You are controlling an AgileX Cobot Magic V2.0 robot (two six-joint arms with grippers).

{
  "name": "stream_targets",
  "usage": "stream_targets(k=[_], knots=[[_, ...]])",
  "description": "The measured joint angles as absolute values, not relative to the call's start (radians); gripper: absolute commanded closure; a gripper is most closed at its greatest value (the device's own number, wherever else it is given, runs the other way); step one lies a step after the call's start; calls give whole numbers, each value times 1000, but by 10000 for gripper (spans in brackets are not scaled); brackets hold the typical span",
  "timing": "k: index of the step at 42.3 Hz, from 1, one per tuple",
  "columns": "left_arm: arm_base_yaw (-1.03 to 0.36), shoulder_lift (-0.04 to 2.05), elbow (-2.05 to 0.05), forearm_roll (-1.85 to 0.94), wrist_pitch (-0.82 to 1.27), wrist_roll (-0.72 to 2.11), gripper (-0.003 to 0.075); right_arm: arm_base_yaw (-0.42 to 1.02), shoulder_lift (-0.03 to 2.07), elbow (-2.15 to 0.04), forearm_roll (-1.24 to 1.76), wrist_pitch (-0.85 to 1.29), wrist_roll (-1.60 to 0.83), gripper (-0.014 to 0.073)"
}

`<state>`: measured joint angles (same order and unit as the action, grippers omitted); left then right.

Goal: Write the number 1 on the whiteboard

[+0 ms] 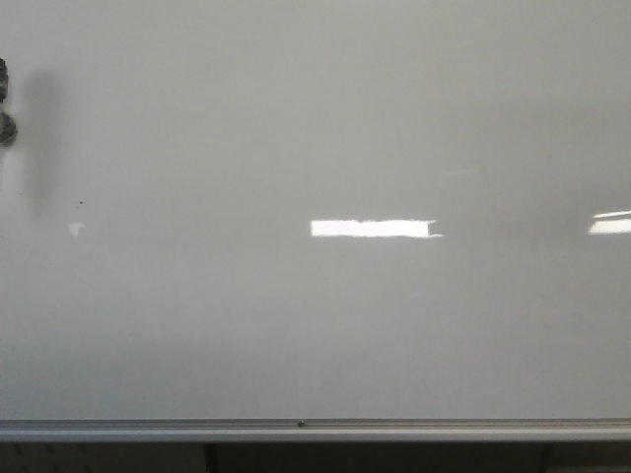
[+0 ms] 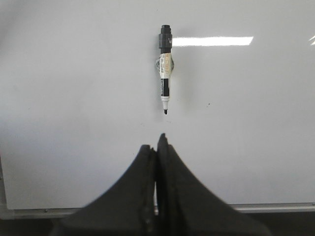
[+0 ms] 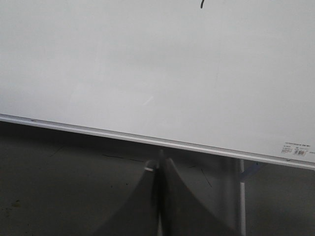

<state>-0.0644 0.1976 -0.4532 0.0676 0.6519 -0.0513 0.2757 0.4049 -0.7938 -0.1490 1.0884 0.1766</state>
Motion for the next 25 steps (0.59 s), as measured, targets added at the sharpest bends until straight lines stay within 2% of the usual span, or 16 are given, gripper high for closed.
stream_targets(k=[14,25], knots=[[-64,19,-75,68,290,-51,741,276,405,-794,-149,1088,177,690],[-64,-6,10,68,94,-51,741,276,405,-794,-149,1088,177,690]])
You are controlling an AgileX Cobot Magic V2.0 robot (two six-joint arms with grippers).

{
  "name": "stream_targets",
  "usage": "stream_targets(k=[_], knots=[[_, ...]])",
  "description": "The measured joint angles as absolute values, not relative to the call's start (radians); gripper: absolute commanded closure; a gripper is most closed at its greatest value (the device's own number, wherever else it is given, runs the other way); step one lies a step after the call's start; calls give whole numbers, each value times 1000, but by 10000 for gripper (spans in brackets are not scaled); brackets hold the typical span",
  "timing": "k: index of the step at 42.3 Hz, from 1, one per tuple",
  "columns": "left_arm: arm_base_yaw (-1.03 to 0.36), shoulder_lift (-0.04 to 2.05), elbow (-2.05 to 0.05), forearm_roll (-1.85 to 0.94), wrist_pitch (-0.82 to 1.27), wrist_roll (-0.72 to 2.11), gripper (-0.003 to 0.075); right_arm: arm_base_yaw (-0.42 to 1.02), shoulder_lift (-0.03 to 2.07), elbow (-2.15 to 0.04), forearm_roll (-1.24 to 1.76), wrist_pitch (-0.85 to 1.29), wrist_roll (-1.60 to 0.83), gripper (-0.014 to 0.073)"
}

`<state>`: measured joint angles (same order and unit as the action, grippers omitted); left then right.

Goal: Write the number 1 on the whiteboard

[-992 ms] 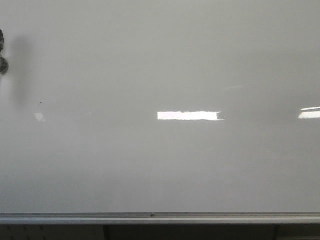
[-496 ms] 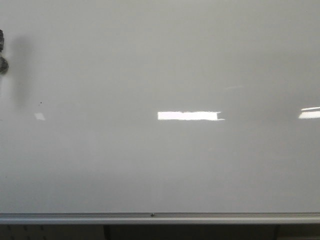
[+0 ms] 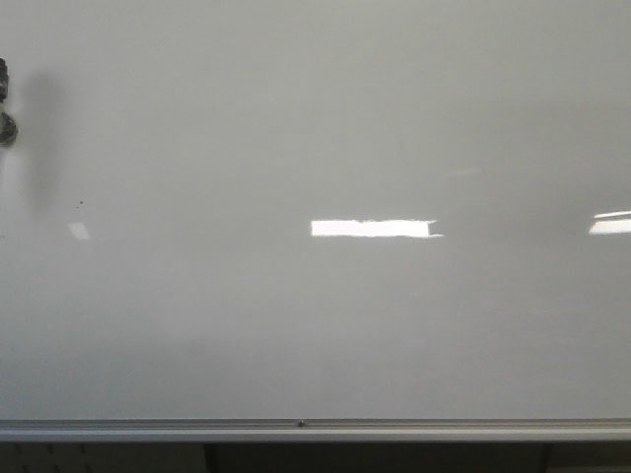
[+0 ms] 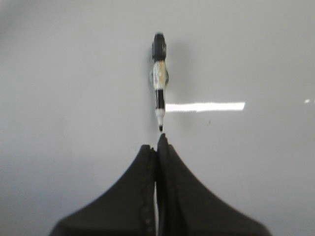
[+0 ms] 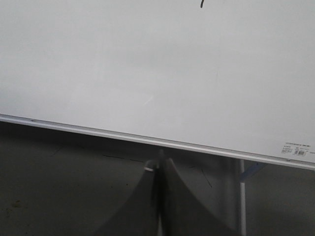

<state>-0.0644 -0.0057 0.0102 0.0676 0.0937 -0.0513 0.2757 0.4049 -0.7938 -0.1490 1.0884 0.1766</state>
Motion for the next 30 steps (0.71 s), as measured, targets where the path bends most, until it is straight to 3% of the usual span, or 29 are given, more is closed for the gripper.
stream_targets(k=[30], knots=[[-30,-6,10,70,46,-51,741,276,405,-794,-149,1088,177,690]])
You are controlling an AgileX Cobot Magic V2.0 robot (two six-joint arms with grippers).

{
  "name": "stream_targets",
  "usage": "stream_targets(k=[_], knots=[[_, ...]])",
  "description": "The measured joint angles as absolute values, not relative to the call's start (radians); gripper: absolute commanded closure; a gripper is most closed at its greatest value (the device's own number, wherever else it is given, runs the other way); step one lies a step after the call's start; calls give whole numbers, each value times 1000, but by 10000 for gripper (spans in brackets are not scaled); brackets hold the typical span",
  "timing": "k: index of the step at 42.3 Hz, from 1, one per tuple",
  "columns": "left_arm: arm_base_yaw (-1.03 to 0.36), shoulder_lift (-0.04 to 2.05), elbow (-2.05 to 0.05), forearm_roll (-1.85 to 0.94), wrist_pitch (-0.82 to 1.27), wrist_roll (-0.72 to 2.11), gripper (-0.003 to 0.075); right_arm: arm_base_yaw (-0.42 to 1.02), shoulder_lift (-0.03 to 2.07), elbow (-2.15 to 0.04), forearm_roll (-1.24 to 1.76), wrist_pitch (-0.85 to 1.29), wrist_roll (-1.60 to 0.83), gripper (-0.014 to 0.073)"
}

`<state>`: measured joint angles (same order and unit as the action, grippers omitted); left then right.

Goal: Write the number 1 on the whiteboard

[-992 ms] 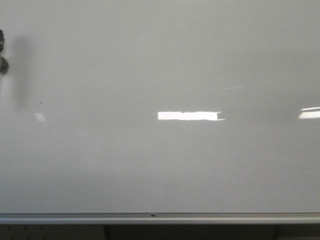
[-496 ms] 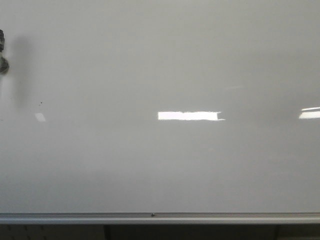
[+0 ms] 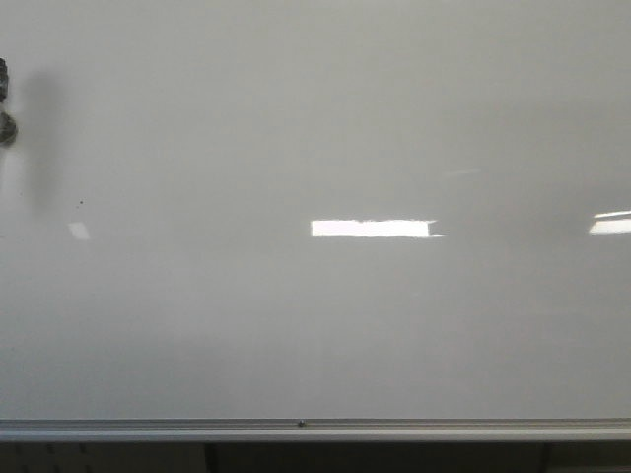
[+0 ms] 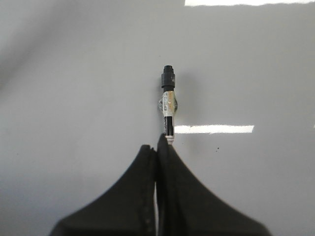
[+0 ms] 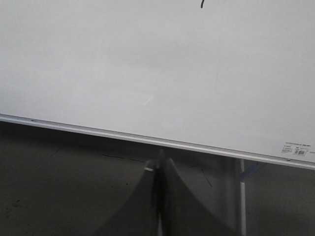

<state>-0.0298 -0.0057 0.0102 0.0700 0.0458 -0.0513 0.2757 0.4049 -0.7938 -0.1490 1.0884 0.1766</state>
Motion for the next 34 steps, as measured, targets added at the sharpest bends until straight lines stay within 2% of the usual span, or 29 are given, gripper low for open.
stream_targets(k=[25,30,34], knots=[[-30,-6,10,70,46,-51,741,260,381,-759,-181,1077,177,690],[-30,-6,10,70,46,-51,741,206,322,-673,-187,1017,177,687],[-30,-6,10,70,46,-51,741,164,265,-587,-158,885,140,686]])
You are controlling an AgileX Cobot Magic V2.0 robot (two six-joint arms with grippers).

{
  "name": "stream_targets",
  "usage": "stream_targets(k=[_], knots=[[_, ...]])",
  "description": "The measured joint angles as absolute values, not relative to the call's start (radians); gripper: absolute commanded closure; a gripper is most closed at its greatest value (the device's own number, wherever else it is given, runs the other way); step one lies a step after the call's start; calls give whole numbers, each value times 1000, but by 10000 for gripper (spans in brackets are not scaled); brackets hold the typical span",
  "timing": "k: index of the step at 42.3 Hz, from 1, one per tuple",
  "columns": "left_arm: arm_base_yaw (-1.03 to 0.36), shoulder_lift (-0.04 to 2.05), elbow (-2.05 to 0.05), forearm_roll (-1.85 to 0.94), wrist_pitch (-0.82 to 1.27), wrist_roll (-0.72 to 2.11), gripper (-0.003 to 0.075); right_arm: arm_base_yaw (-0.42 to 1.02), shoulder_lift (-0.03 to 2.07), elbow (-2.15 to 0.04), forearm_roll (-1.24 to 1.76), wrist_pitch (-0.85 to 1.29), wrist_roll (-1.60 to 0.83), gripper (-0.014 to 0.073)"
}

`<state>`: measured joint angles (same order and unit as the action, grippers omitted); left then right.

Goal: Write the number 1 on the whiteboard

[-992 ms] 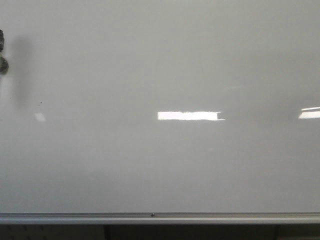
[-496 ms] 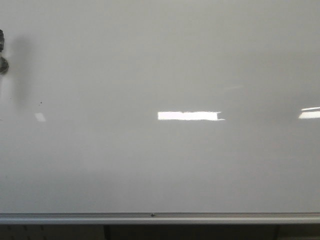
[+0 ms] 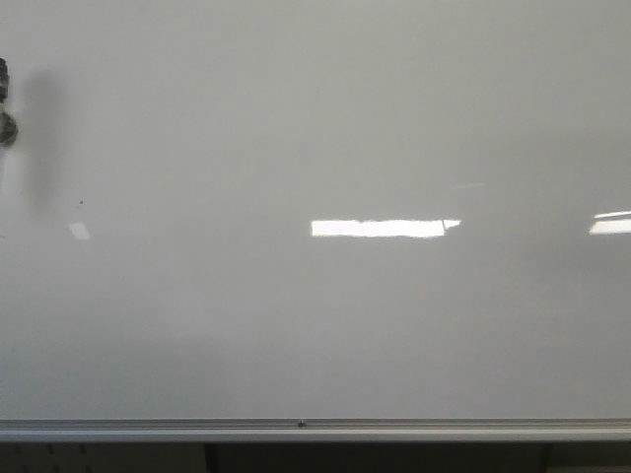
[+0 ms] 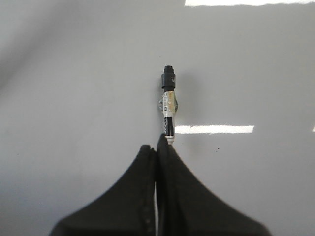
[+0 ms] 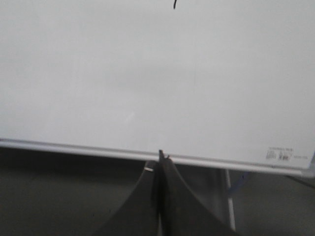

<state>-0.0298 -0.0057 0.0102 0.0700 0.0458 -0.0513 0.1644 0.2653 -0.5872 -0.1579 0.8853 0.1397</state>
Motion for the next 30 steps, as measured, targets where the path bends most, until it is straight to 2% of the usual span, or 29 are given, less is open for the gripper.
stream_targets(k=[16,30], knots=[[-30,-6,10,70,46,-51,741,20,53,-213,61,382,53,689],[-30,-6,10,70,46,-51,741,10,-11,-33,70,87,53,689]])
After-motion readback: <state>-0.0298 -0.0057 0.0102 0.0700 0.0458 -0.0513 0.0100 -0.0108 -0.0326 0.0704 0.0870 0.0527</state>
